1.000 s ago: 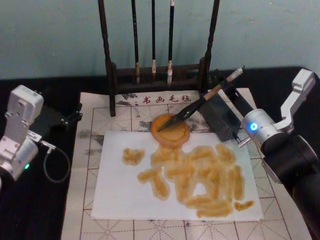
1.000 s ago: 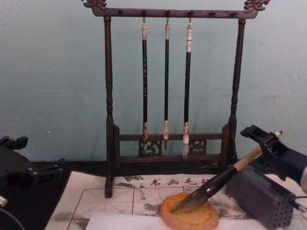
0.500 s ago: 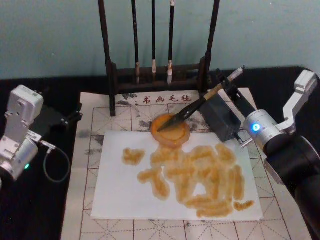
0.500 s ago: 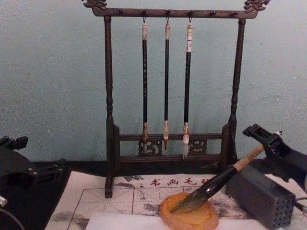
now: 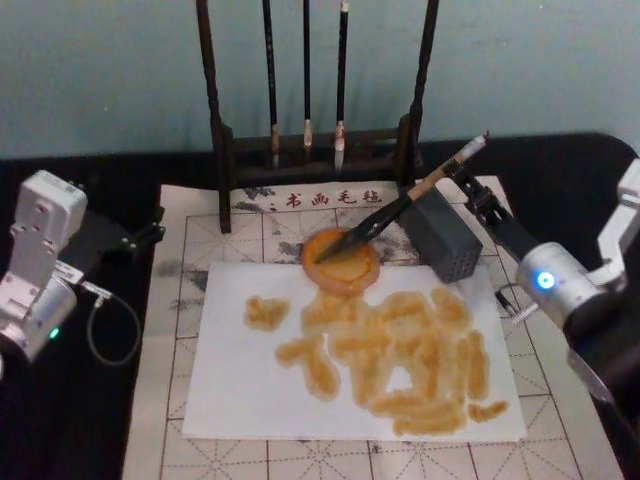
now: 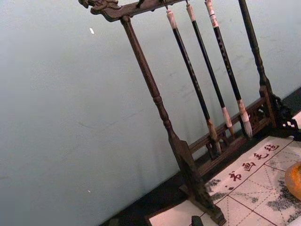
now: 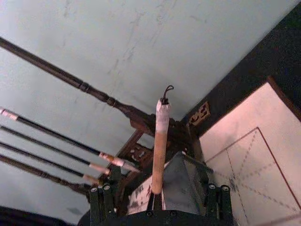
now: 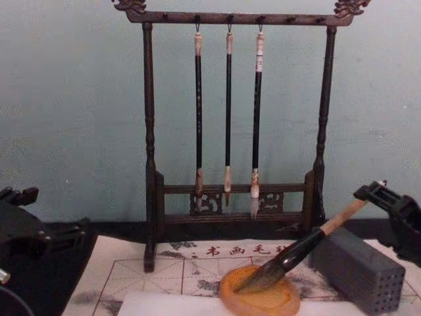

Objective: Pick up the brush from the inkstone, write on the paper, then place the brush back to its original position.

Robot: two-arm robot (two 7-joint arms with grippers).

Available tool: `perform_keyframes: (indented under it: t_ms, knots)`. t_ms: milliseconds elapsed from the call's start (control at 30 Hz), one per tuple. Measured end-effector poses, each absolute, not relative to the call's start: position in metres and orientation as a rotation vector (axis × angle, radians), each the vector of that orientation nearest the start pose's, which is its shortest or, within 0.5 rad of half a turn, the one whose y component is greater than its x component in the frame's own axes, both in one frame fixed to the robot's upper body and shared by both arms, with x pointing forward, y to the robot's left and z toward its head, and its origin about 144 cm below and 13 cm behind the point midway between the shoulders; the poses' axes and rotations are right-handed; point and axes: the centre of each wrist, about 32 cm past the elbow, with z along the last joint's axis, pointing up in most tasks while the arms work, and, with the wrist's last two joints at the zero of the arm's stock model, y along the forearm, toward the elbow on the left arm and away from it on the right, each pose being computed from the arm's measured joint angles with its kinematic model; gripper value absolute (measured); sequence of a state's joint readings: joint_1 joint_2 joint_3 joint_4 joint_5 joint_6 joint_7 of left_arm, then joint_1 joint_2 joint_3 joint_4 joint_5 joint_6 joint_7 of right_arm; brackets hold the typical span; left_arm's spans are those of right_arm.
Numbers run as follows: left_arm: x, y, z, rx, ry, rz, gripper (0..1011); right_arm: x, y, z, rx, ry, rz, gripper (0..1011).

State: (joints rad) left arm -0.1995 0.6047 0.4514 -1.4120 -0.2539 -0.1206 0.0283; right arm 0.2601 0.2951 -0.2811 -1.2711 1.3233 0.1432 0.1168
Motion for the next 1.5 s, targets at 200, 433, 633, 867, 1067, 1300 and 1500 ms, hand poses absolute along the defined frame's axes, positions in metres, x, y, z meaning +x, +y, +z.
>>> perform_keyframes:
  t_ms: [200,433,633,867,1067,1300,1500]
  knots:
    - [0.489,0.310,1.140,0.304,-0.285,1.248,1001,0.496,-0.269,1.135,0.484,0.865,-1.147,1002]
    - [0.489,0.310,1.140,0.304,-0.285,1.248,1001,0.475,-0.272,1.136,0.344,0.670,-1.169,1002]
    - [0.489,0.310,1.140,0.305,-0.285,1.248,1001,0.460,-0.267,1.135,0.143,0.374,-1.190,1002]
    - [0.489,0.310,1.140,0.305,-0.285,1.248,1001,0.451,-0.261,1.130,-0.010,0.142,-1.185,1002]
    - [0.489,0.310,1.140,0.304,-0.285,1.248,1001,0.447,-0.257,1.124,-0.103,0.012,-1.183,1002]
    - [0.489,0.310,1.140,0.304,-0.285,1.248,1001,0.446,-0.254,1.119,-0.159,-0.077,-1.195,1002]
    - [0.489,0.310,1.140,0.304,-0.285,1.248,1001,0.446,-0.254,1.119,-0.164,-0.088,-1.197,1002]
